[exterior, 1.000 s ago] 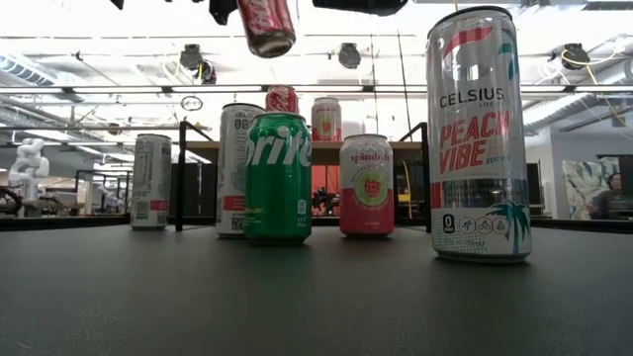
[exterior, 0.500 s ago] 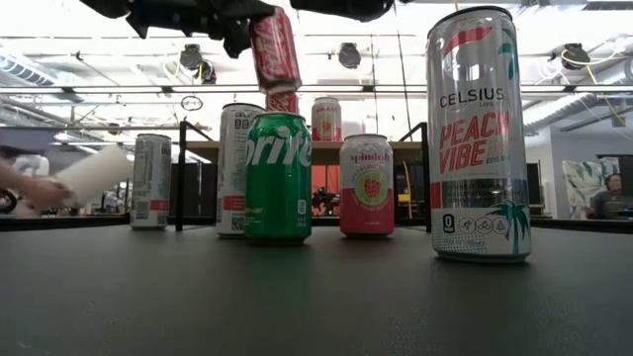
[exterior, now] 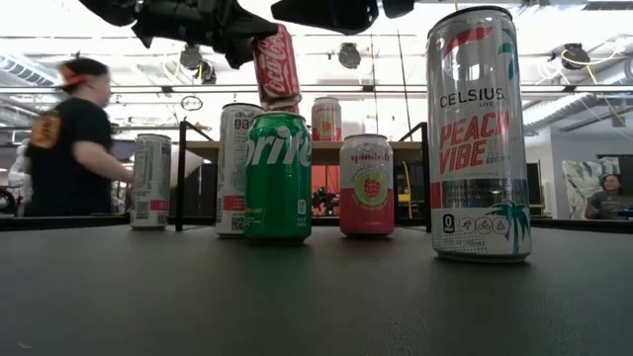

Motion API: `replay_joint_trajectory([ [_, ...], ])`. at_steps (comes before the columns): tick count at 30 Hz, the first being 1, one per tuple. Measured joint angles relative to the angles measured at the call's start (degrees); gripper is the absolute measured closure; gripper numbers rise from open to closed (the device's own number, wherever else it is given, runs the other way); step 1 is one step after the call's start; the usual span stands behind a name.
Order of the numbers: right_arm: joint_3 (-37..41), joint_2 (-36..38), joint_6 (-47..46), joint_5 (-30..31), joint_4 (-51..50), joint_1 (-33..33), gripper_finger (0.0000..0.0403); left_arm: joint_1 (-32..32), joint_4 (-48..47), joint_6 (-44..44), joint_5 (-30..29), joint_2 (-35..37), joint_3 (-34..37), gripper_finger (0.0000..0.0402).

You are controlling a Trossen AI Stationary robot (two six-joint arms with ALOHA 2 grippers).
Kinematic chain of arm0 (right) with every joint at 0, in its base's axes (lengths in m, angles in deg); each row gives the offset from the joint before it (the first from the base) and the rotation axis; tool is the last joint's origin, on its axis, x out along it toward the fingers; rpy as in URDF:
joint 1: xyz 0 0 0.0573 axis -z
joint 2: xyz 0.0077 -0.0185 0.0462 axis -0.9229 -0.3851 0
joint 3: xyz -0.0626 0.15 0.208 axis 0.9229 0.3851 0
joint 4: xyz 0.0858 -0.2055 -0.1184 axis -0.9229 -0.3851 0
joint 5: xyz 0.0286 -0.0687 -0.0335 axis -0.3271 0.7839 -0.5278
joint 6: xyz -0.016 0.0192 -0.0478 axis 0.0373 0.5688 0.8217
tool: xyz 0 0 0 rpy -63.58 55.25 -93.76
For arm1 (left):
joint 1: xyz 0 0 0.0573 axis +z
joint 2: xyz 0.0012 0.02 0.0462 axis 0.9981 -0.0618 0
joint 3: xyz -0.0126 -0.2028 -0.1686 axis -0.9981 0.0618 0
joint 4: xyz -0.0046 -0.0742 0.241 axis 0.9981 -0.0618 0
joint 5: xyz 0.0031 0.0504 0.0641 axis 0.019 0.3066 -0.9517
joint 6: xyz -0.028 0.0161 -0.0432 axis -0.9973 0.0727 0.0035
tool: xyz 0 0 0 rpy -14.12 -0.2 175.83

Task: Place canned beverage on shelf
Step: Put the red soda can on the shelf aligned with the other red soda cans

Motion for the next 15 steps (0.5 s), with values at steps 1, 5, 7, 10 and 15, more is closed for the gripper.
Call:
replay_joint_trajectory([
  [1, 0.00, -0.01, 0.00, -0.04, -0.01, 0.00, 0.0014, 0.32, -0.04, 0.06, 0.43, -0.02, 0.00, 0.0120],
  [5, 0.00, -0.01, -0.05, 0.11, -0.01, 0.07, 0.0014, 1.28, -0.47, -0.69, 1.08, -0.96, 0.00, 0.0120],
  [7, 0.00, -0.01, -0.47, 0.11, -0.03, 0.07, 0.0014, 1.44, -0.61, -0.60, 1.22, -1.88, 0.02, 0.0120],
  [10, 0.00, -0.01, -0.56, 0.11, -0.11, 0.07, 0.0014, 1.62, -0.56, -0.18, 1.24, -3.44, 0.02, 0.0120],
  [15, 0.00, -0.01, -0.66, 0.11, -0.50, 0.07, 0.0014, 2.07, -0.32, 0.90, 1.33, -4.45, 0.04, 0.0120],
])
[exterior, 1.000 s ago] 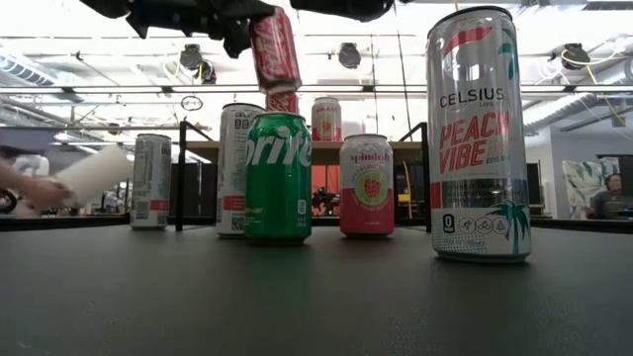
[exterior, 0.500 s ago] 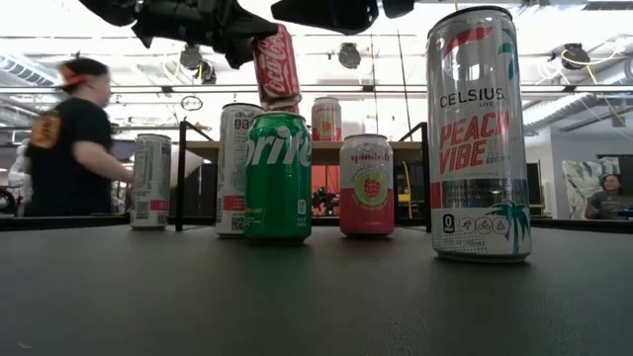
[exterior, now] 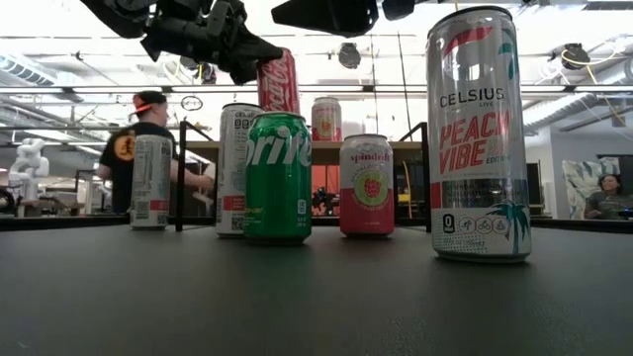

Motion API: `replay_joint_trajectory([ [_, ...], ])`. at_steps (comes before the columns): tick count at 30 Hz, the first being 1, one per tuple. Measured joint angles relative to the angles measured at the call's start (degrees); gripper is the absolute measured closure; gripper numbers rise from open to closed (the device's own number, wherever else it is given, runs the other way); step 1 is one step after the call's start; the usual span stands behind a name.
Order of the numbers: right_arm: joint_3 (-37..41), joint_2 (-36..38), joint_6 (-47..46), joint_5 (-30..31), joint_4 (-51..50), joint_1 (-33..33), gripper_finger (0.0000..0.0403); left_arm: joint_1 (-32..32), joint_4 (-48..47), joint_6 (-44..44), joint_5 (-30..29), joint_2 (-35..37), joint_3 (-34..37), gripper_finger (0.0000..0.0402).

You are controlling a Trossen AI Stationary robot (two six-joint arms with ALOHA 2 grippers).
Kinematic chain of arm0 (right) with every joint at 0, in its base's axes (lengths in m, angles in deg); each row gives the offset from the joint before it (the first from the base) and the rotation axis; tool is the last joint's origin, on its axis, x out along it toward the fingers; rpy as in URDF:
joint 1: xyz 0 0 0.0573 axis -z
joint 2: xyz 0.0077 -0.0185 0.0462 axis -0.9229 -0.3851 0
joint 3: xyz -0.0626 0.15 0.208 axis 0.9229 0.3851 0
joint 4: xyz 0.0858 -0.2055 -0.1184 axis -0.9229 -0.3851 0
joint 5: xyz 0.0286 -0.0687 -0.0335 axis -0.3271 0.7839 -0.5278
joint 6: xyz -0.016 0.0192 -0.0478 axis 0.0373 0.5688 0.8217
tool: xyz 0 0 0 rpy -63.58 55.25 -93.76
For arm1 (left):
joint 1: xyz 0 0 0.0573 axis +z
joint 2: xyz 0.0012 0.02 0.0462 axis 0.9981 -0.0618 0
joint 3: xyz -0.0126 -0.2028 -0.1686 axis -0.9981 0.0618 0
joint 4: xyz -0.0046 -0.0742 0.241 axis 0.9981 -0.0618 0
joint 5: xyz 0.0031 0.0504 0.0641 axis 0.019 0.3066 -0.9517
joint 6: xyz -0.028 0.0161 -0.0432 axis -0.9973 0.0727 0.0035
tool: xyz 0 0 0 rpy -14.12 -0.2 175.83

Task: Place canned beverage on shelf
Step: Put the red soda can on the shelf aligned with the other red soda cans

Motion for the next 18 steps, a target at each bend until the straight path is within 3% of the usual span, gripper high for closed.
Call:
replay_joint_trajectory([
  [18, 0.00, 0.02, -0.32, 0.00, -0.01, 0.00, 0.0014, 4.88, -0.14, 1.63, 3.17, -0.12, 0.00, 0.0120],
])
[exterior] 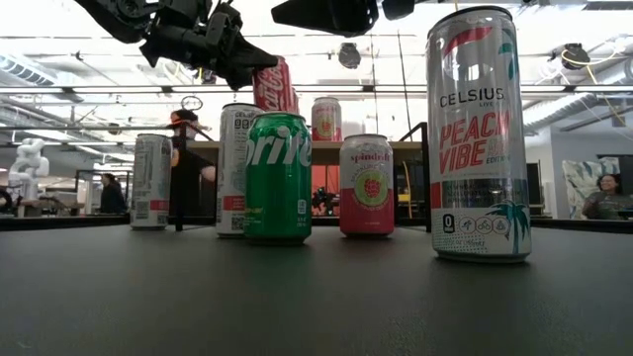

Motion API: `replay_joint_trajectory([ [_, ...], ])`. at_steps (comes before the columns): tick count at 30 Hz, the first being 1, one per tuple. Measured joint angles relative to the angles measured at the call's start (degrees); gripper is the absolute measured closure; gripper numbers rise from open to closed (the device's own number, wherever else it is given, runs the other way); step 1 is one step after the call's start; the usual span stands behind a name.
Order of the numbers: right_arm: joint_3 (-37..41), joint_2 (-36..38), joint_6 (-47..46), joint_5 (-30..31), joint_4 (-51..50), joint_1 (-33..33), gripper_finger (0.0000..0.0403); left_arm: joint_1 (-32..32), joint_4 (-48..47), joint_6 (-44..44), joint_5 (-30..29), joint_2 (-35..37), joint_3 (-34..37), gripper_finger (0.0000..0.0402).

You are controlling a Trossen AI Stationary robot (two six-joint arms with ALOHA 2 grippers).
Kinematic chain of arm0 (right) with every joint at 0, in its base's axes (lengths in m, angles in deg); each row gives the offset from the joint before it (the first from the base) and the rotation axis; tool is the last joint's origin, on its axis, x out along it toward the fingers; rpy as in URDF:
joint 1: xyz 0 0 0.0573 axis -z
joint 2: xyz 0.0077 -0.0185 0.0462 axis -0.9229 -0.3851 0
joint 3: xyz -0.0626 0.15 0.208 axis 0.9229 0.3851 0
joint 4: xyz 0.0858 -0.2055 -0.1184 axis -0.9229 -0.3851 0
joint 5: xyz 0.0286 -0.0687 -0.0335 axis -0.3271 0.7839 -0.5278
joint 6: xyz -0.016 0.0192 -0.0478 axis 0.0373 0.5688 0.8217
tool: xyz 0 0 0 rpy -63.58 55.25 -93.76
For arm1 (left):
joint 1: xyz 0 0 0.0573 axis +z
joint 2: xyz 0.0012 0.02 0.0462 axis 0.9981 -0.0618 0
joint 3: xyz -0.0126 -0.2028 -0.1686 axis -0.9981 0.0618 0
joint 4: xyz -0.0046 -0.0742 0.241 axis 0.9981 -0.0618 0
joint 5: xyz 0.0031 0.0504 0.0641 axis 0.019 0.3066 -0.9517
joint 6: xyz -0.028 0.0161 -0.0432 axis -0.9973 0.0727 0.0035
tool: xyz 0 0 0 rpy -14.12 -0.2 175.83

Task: Place canned beverage on shelf
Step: Put the red soda can on the shelf aligned with the other red soda cans

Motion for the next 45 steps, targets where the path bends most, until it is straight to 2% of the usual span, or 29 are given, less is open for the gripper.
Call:
replay_joint_trajectory([
  [14, 0.00, 0.00, -0.80, 0.02, 0.02, 0.00, 0.0014, 0.03, 2.49, 1.15, -0.59, -3.58, 0.00, 0.0120],
  [25, 0.00, 0.02, -1.43, 0.02, -0.02, 0.00, 0.0014, 0.25, 3.06, 1.15, -2.13, -3.72, 0.00, 0.0120],
  [33, 0.00, 0.04, -1.43, 0.02, -0.02, 0.00, 0.0014, 0.25, 3.08, 1.39, -2.83, -3.72, 0.00, 0.0093],
  [45, 0.00, 0.04, -1.32, 0.02, -0.02, 0.00, 0.0014, 0.25, 3.08, 2.68, -3.41, -3.71, 0.00, 0.0089],
])
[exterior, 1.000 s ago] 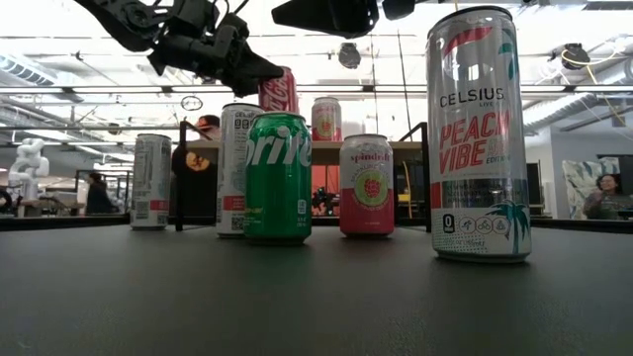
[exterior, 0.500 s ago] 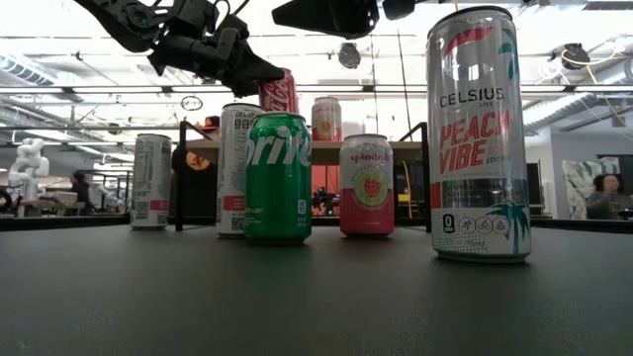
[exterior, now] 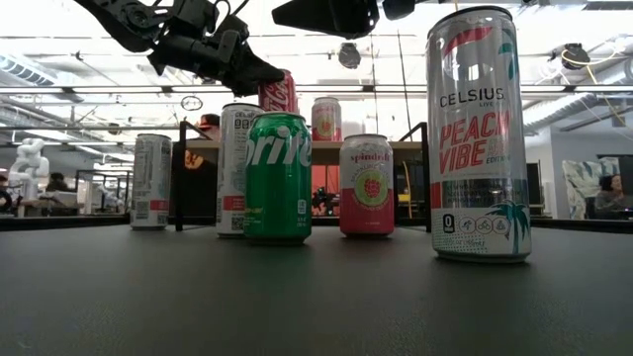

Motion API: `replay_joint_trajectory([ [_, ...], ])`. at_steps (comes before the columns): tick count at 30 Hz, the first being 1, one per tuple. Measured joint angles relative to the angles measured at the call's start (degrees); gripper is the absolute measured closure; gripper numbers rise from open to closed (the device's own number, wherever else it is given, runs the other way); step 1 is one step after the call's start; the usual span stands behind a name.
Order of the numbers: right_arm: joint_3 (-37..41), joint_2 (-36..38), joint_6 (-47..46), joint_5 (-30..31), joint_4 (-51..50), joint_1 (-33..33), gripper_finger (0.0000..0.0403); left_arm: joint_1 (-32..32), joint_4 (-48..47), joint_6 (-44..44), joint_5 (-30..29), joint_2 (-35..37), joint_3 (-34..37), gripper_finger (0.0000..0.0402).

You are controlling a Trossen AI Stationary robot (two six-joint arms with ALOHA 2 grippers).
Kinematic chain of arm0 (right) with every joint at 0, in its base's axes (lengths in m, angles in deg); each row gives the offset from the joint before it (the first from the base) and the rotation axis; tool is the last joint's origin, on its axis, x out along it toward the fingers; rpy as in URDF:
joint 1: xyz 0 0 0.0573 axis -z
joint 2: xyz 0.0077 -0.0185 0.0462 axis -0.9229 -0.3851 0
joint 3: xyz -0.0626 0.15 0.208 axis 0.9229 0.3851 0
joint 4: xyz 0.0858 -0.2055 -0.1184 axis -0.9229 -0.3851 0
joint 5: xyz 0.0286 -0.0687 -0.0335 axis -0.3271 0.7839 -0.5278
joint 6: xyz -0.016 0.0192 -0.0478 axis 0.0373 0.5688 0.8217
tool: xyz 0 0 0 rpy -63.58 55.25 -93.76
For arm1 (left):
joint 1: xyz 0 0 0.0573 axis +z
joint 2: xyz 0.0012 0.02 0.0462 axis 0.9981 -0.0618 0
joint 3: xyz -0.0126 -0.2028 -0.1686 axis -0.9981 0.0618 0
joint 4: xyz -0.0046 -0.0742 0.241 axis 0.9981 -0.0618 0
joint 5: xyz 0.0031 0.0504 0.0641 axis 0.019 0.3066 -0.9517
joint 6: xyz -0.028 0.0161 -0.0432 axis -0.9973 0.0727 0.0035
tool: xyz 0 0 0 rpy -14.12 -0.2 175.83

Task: Place canned beverage on shelf
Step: Put the red soda can on the shelf aligned with the other red soda cans

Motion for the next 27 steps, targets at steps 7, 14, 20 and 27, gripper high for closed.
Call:
replay_joint_trajectory([
  [7, 0.00, 0.00, 0.11, 0.00, 0.00, 0.00, 0.0014, 0.03, -0.04, -0.01, 0.80, 0.00, 0.00, 0.0089],
  [14, 0.00, 0.00, 0.11, 0.00, 0.00, 0.00, 0.0014, 0.00, -0.07, -0.02, 1.14, 0.00, 0.00, 0.0089],
  [20, 0.00, 0.00, 0.11, 0.00, 0.00, 0.01, 0.0014, -0.11, -0.07, 0.00, 1.57, 0.00, 0.00, 0.0088],
  [27, 0.00, 0.00, 0.12, 0.00, -0.02, 0.01, 0.0014, -0.11, -0.03, -0.03, 2.60, 0.00, 0.00, 0.0088],
])
